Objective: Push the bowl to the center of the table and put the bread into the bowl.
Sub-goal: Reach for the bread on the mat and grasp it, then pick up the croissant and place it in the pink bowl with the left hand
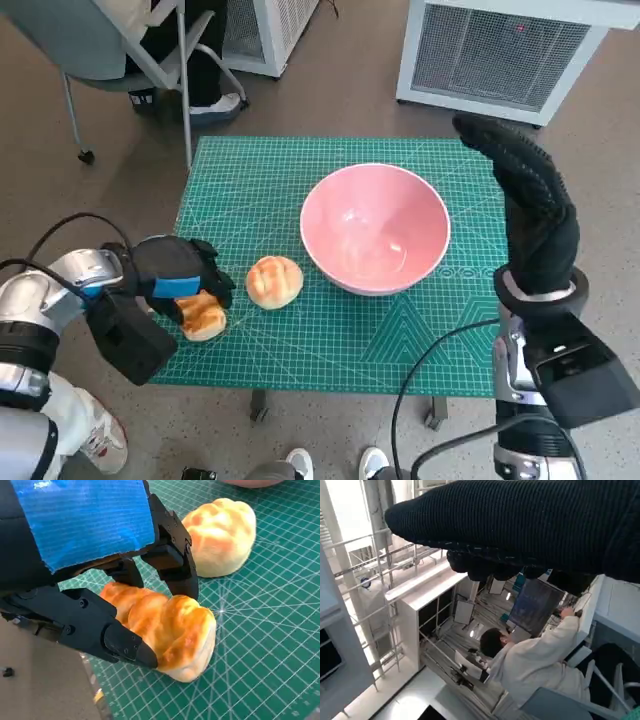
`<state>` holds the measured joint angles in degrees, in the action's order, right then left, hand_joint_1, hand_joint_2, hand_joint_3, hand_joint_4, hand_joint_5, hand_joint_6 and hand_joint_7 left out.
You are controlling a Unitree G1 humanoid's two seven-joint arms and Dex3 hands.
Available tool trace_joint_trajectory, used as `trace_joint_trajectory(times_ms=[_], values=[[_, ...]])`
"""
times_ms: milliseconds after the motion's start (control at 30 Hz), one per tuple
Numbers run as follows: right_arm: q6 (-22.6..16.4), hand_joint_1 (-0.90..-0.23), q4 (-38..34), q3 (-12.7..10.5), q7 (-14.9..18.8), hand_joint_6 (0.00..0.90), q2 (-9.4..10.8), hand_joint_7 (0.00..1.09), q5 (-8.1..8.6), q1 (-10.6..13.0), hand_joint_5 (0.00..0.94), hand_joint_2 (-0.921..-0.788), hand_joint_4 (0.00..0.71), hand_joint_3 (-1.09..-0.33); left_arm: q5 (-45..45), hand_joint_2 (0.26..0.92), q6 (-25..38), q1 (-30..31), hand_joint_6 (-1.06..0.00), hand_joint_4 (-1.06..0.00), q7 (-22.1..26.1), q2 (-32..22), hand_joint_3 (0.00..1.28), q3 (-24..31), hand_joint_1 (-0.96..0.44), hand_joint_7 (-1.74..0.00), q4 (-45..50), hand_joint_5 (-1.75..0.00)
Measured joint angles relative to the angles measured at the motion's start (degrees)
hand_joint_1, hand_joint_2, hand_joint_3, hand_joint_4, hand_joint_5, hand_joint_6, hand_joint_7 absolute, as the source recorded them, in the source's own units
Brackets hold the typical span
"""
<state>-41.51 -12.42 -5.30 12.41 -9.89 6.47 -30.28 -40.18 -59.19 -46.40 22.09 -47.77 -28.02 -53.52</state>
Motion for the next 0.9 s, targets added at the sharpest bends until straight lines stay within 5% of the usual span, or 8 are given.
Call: trace_joint_trajectory(times_ms=[300,567,900], values=[[-0.11,-0.396,-0.16,0.00,0.00,-0.001,0.05,0.87,0.11,0.01,0.017,-0.921,0.405,-0.558,10.62,0.890,0.10,-0.25,-0.87,-0.72,7.28,-2.61,0.00,5.07,0.00,-0.92,3.49,-1.10],[-0.14,-0.385,-0.28,-0.23,0.08,-0.001,0.01,0.89,0.28,0.02,0.019,-0.921,0.407,-0.559,24.67,0.899,6.95,-2.06,-0.84,-0.71,15.74,-4.06,0.00,12.08,0.00,-0.98,14.60,-1.09],[-0.22,-0.385,-0.28,-0.62,0.13,-0.001,-0.18,0.87,0.62,0.09,0.022,-0.921,0.410,-0.549,27.43,0.858,12.84,-10.11,-0.96,-0.79,16.04,0.37,0.00,15.83,0.00,-0.86,22.86,-0.99]])
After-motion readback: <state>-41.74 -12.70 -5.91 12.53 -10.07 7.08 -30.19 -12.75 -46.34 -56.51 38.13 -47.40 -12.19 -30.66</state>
